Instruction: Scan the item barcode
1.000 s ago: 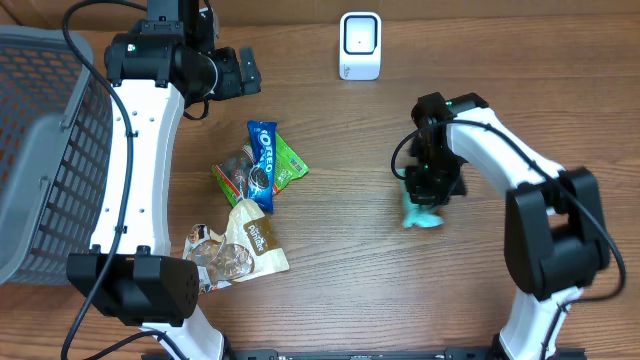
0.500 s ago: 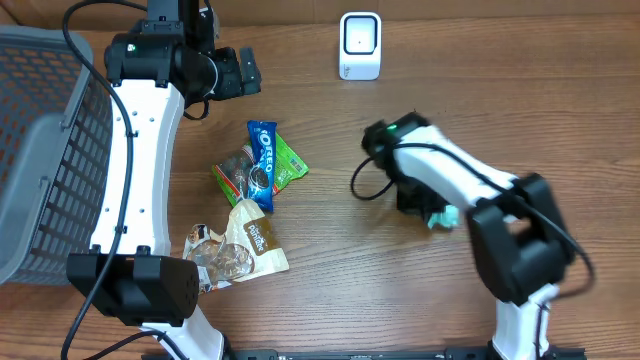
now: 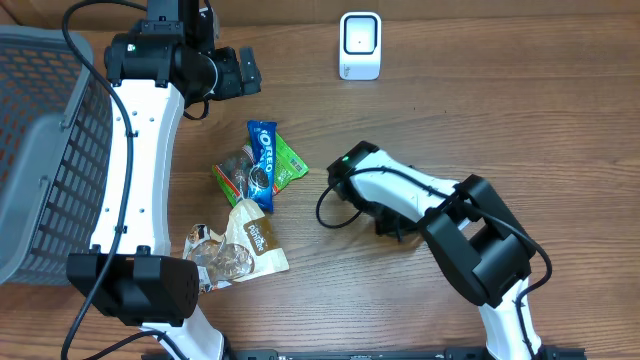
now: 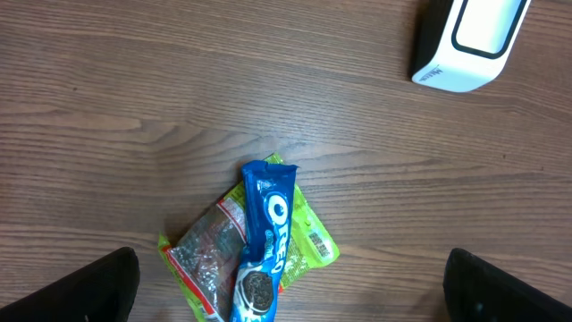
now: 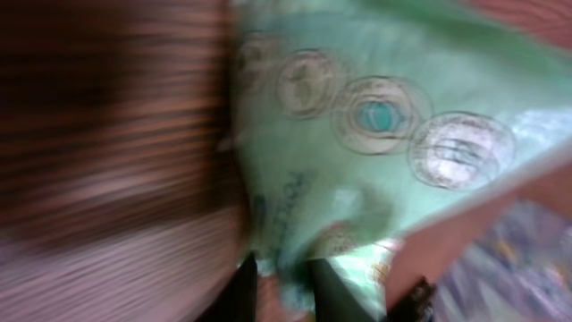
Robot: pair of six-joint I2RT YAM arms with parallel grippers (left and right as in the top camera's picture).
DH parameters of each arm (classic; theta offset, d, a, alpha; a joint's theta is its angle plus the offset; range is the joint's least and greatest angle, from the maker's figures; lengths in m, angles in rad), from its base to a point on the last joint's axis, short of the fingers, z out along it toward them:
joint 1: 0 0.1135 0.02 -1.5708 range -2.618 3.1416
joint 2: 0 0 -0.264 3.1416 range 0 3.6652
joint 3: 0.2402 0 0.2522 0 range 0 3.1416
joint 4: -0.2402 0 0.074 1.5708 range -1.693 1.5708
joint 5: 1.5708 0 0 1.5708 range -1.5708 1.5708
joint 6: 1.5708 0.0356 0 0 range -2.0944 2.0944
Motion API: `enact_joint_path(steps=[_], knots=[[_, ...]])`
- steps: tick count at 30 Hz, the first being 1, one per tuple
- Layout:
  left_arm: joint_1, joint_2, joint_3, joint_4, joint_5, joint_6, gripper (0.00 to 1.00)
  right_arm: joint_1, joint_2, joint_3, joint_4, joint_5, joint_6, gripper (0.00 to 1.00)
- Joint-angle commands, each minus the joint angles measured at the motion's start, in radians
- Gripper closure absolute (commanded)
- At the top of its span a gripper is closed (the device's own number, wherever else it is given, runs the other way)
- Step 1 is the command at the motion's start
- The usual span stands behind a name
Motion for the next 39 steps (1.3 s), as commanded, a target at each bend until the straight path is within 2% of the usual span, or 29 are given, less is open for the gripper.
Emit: enact_joint_path(steps=[1,4,9,13,17,19,22,24,28,32,34,36,37,38,39], knots=[[-0.004,0.002,0.014,0.0,-0.006,-0.01,0.0,0.066,0.013,0.024,0.095,-0.209,-0.127,0.61],[-0.004,0.002,0.014,0.0,-0.006,-0.01,0.0,0.117,0.013,0.06,0.138,-0.333,-0.244,0.54],[-0.004,0.002,0.014,0.0,-0.006,-0.01,0.0,0.13,-0.005,0.172,0.089,-0.39,-0.248,0.55],[-0.004,0.002,0.014,0.0,-0.006,-0.01,0.0,0.086,-0.065,0.261,0.09,-0.429,-0.248,0.55],[-0.004,0.002,0.014,0.0,-0.006,-0.01,0.0,-0.031,-0.151,0.294,0.098,-0.516,-0.276,0.55],[-0.004,0.002,0.014,0.0,-0.006,-0.01,0.0,-0.148,-0.198,0.294,0.098,-0.648,-0.349,0.55],[-0.004,0.002,0.014,0.0,-0.006,-0.01,0.0,-0.322,-0.214,0.289,0.074,-0.923,-0.589,0.58],[-0.004,0.002,0.014,0.0,-0.006,-0.01,0.0,-0.409,-0.214,0.262,0.053,-1.029,-0.691,0.58],[-0.004,0.002,0.014,0.0,-0.006,-0.01,0.0,-0.556,-0.214,0.181,0.034,-1.043,-0.713,0.56],[-0.004,0.002,0.014,0.0,-0.006,-0.01,0.0,-0.621,-0.214,0.083,0.041,-1.043,-0.735,0.54],[-0.004,0.002,0.014,0.0,-0.006,-0.01,0.0,-0.624,-0.214,0.019,0.088,-1.055,-0.734,0.56],[-0.004,0.002,0.014,0.0,-0.006,-0.01,0.0,-0.613,-0.214,-0.042,0.157,-1.086,-0.733,0.64],[-0.004,0.002,0.014,0.0,-0.006,-0.01,0.0,-0.608,-0.214,-0.066,0.19,-1.091,-0.726,0.7],[-0.004,0.002,0.014,0.0,-0.006,-0.01,0.0,-0.603,-0.214,-0.098,0.234,-1.091,-0.703,0.82],[-0.004,0.002,0.014,0.0,-0.006,-0.01,0.0,-0.6,-0.214,-0.129,0.274,-1.091,-0.686,0.87]])
